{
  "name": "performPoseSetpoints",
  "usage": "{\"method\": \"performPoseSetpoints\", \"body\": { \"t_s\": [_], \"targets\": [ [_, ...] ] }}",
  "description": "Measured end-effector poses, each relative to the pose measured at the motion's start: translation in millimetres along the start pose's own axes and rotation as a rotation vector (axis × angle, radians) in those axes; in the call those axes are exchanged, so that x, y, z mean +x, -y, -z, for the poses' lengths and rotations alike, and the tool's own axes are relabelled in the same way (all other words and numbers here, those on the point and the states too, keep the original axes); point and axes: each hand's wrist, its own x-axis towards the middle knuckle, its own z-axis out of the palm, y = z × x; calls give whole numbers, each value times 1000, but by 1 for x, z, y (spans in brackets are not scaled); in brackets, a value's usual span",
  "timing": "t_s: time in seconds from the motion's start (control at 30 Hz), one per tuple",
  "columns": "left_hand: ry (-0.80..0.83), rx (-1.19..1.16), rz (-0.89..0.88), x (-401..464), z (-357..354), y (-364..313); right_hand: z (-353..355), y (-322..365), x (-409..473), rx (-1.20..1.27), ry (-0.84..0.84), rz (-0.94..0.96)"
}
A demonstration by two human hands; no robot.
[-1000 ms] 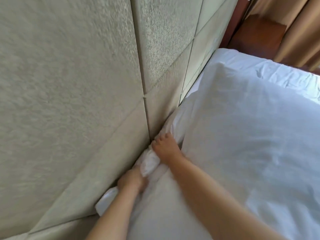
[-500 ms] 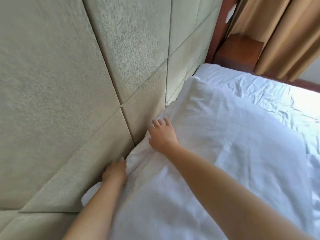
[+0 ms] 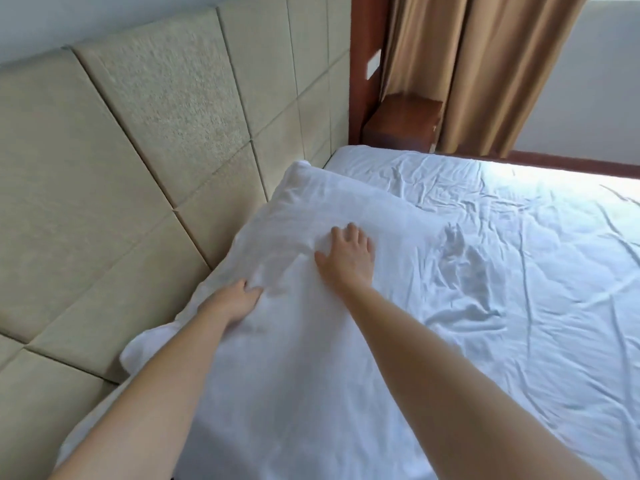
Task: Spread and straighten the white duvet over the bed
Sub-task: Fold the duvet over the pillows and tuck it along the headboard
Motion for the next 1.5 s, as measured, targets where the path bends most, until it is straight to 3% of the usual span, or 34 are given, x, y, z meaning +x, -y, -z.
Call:
{"method": "performPoseSetpoints", "body": {
  "t_s": [0.13,0.23,0.33,0.4,0.53,0.8,0.87,0.97,1.07,1.23,1.5],
  "targets": [
    [-56,-75,112,-2,-18,14,9,-40,-36,176,64,-453],
    [-46,-95,153,0,-29,20,7,-62,-51,458,135,-791],
    [-57,-246,219,2,-32,19,3,-78,-55,739,164,-904],
    [-160,-247,205,9,-30,18,2,-78,-50,861,113,-889],
    [-409,-255,187,10,-3,10,9,-49,-35,853,-40,-762],
    [-685,-252,205,24,85,30,45,30,6,945,-173,-570],
    [-599,-266,220,39,99,47,43,44,13,873,-143,-515],
    [-328,-325,208,60,94,51,16,47,22,695,15,-506],
    [-79,-136,170,67,55,30,-18,34,20,597,197,-624],
    [-108,-51,184,46,30,-5,-27,5,12,544,266,-589],
    [-180,63,-3,-35,-5,-43,-4,-47,-45,496,452,-264]
  ]
}}
